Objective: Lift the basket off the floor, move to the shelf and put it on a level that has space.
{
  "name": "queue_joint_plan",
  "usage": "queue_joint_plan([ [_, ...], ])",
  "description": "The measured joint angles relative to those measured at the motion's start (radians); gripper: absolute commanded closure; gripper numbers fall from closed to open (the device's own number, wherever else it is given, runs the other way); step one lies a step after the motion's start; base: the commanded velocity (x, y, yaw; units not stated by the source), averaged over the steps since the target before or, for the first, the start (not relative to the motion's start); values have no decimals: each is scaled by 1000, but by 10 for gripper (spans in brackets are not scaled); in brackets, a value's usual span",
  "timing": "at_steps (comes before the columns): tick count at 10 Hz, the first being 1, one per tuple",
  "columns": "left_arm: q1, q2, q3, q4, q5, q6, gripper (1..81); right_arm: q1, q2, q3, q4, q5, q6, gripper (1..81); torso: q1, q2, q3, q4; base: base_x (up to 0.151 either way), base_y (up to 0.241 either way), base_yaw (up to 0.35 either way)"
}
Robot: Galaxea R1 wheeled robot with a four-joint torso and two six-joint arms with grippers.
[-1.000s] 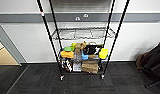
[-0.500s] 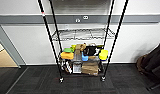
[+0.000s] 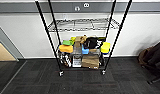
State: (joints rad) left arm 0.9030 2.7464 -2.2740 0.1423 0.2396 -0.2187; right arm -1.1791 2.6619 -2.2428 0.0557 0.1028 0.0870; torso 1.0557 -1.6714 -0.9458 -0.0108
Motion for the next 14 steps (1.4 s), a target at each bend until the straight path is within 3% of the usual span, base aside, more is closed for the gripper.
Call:
queue_joint_plan([
  [3,-21,23,-9,-1,-4,0,10,36,11,-3,0,-26,0,10,54,-85,-47,0,0,0,0],
  [14,-37,143,-170,-2,-3,-4,10,113,16,-9,3,-85,1,10,284,-452,-55,0,0,0,0],
])
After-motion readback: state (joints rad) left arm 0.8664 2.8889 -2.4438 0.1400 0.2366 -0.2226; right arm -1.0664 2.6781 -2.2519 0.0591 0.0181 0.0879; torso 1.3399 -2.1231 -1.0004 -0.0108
